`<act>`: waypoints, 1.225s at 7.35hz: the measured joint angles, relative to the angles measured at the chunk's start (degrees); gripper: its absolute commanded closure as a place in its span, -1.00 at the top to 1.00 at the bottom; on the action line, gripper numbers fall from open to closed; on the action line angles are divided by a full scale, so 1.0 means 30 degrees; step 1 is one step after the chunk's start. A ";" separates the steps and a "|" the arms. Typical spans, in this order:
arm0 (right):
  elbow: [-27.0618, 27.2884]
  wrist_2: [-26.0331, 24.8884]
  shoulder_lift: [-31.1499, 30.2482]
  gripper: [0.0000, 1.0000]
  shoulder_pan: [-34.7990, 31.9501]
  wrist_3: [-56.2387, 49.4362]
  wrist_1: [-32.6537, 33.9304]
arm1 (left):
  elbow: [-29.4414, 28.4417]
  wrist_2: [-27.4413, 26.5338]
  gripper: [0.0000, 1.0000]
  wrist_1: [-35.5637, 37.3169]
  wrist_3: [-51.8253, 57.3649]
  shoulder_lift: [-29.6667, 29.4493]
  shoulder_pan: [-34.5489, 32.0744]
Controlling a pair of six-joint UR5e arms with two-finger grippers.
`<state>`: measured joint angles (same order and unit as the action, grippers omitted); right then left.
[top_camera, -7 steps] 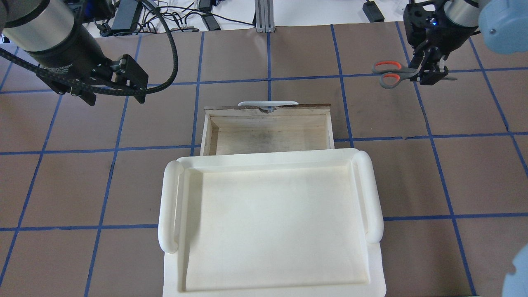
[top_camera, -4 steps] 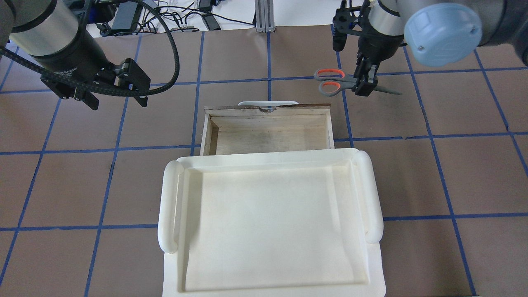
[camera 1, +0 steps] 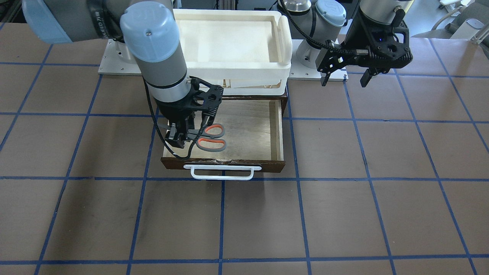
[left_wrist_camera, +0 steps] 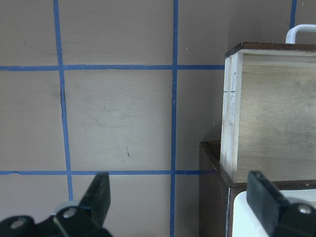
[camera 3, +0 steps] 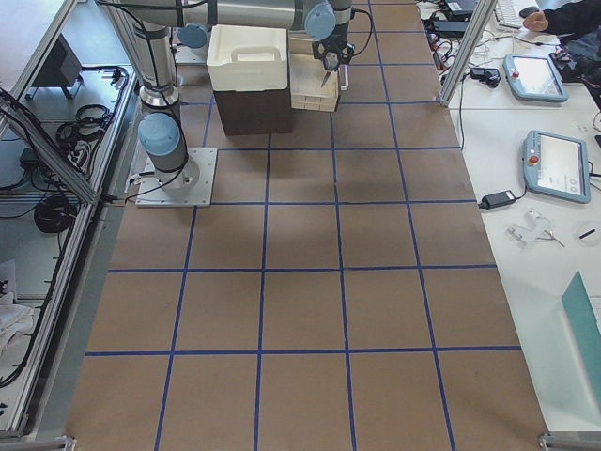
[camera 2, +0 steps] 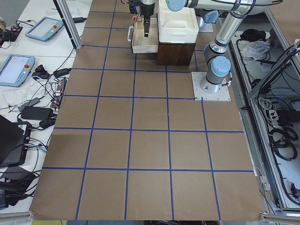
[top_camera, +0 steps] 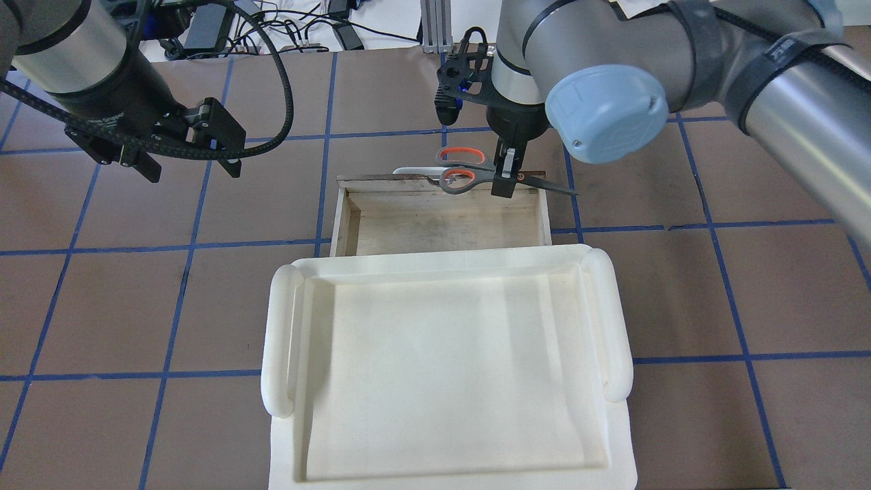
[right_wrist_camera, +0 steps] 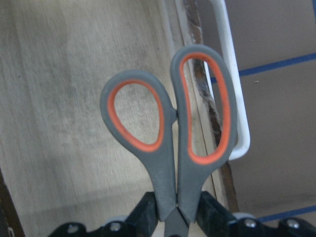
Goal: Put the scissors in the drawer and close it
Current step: 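Carry the scissors with the right gripper over the open drawer and lower them in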
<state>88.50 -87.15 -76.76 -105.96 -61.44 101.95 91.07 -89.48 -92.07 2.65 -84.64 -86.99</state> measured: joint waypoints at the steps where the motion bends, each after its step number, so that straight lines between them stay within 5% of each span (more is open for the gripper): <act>1: 0.0011 -0.0014 0.0280 -1.00 -0.0726 0.0008 0.0082 | -0.0038 0.0005 1.00 0.0024 0.0096 -0.0014 0.0012; 7: 0.0030 0.0043 0.1865 -1.00 -0.2545 -0.1911 0.0943 | -0.0122 0.0047 1.00 0.0185 0.0223 0.0001 0.0053; 8: 0.0031 0.0133 0.2159 -0.65 -0.2552 -0.1928 0.0946 | -0.0122 0.0017 1.00 0.0189 0.0228 0.0003 0.0052; 9: 0.0032 0.0193 0.2346 0.38 -0.2559 -0.1855 0.0908 | -0.0119 0.0000 1.00 0.0190 0.0224 0.0011 0.0050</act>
<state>88.59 -86.57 -69.72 -113.64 -67.01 104.67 90.71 -89.48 -91.50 3.32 -84.60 -86.83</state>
